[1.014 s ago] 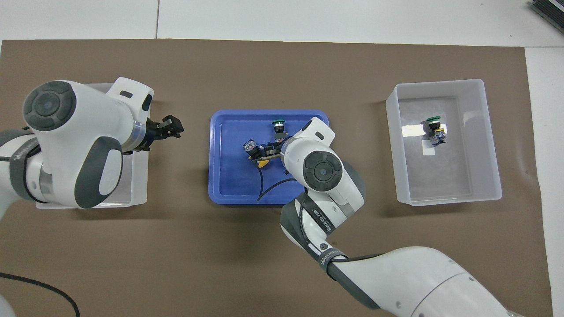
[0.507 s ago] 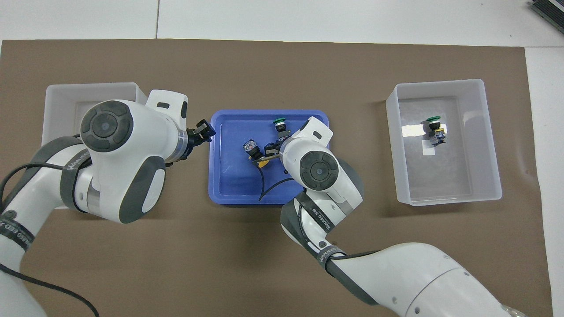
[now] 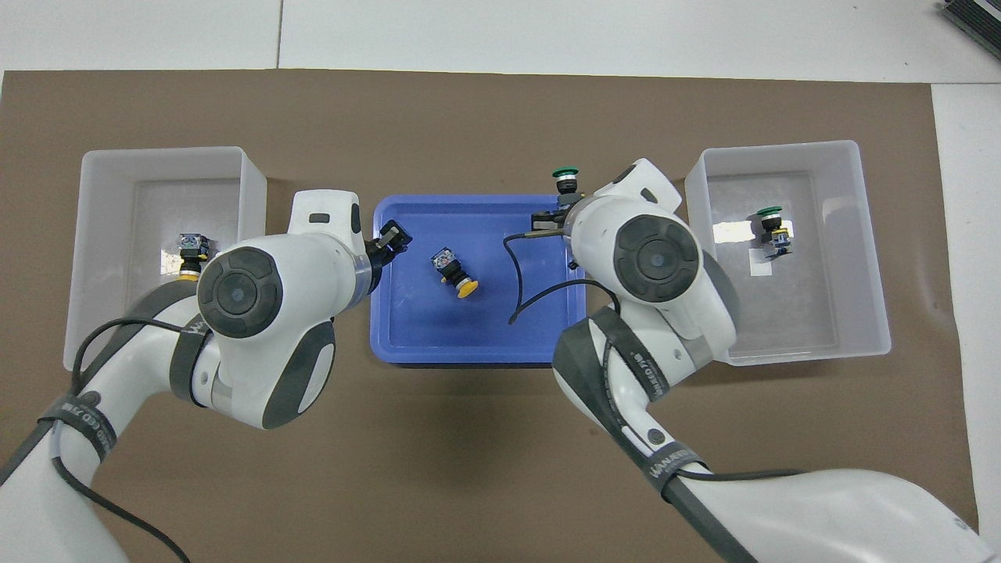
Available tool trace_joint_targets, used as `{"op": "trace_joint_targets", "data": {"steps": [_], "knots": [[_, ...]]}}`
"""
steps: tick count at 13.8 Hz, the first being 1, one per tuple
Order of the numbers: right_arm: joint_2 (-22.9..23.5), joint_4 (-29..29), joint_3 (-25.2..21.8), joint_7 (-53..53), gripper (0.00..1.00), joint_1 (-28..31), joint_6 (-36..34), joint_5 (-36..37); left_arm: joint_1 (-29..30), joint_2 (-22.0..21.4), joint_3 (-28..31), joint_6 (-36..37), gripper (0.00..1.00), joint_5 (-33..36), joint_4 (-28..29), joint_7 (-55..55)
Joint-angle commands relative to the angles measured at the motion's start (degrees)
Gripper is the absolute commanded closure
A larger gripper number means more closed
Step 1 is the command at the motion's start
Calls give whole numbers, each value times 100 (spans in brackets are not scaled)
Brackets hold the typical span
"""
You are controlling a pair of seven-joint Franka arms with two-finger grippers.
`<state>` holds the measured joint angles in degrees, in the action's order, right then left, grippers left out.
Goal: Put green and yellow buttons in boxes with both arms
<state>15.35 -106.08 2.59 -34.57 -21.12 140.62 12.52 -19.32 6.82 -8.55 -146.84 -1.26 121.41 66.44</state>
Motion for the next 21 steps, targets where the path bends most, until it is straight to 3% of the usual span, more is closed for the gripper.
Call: {"op": "trace_joint_targets", "data": {"steps": [1, 5, 9, 11, 16, 19, 21], "knots": [[-620, -449, 57, -24, 100, 335, -436, 58, -308, 134, 72, -405, 33, -5, 172, 413], [-1069, -597, 66, 845, 100, 959, -878, 40, -590, 451, 81, -696, 35, -5, 173, 431], [-1218, -966, 75, 1951, 100, 1468, -887, -47, -713, 855, 90, -1214, 37, -5, 138, 510], [-1184, -1002, 66, 2619, 100, 1662, -861, -450, -713, 987, 99, -1451, 38, -14, 120, 510], [-1149, -1897, 57, 3264, 100, 2067, 332, -540, -713, 1295, 99, -2014, 43, -14, 102, 510], [-938, -2031, 57, 3641, 100, 2348, 703, -540, -713, 1322, 99, -2024, 53, -14, 102, 484], [-754, -2031, 57, 3721, 100, 2463, 923, -540, -705, 1322, 107, -1936, 73, 3, 93, 440]]}}
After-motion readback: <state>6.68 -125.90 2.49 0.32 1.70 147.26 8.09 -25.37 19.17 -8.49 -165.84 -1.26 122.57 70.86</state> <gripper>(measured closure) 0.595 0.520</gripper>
